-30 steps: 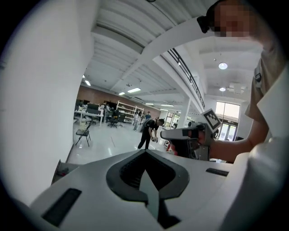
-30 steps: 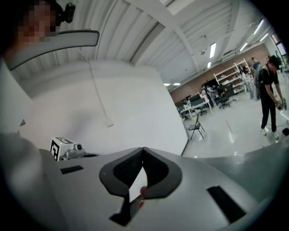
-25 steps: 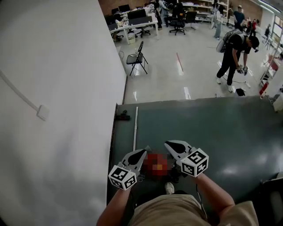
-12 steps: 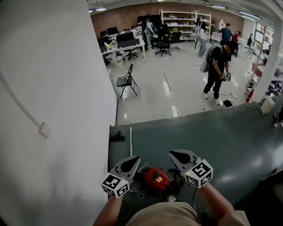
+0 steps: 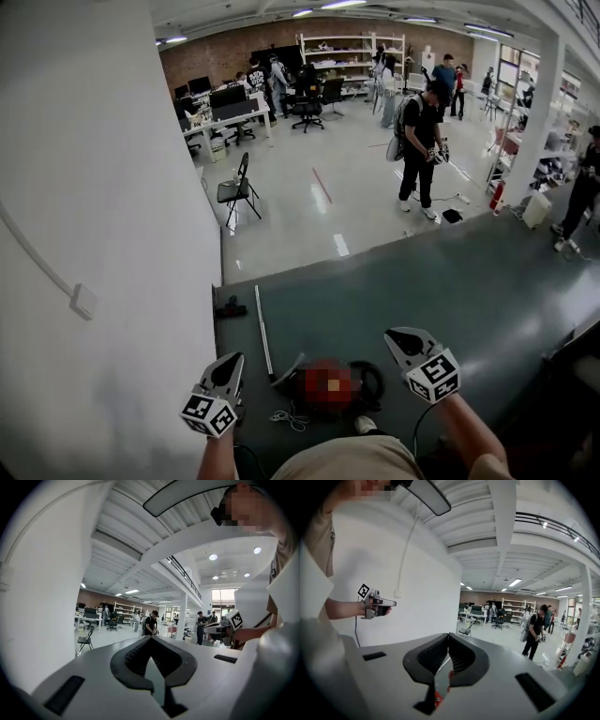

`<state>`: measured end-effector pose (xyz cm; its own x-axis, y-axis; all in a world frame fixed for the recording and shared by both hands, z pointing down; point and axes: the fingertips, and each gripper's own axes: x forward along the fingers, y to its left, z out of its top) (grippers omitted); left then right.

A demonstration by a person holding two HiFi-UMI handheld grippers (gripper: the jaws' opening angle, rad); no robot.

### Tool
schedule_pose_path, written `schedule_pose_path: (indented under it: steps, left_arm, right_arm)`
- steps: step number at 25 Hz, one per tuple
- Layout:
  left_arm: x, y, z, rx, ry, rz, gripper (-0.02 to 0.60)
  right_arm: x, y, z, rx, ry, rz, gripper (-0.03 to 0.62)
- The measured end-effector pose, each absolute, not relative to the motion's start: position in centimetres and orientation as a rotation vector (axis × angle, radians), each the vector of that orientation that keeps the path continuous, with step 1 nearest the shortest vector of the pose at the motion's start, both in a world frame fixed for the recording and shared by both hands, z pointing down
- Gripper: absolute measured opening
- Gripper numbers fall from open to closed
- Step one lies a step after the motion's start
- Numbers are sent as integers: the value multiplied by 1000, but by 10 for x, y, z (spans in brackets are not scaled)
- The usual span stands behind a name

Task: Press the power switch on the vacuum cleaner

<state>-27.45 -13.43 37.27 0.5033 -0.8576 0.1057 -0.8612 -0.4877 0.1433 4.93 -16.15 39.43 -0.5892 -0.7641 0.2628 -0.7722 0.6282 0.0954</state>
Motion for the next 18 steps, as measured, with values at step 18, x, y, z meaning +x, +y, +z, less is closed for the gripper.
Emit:
schedule_pose_path:
  steps: [18]
  left_arm:
    - [-343, -100, 531, 2398, -1489, 116, 3]
  right_arm:
    - [97, -90, 480, 1509, -2367, 206, 121]
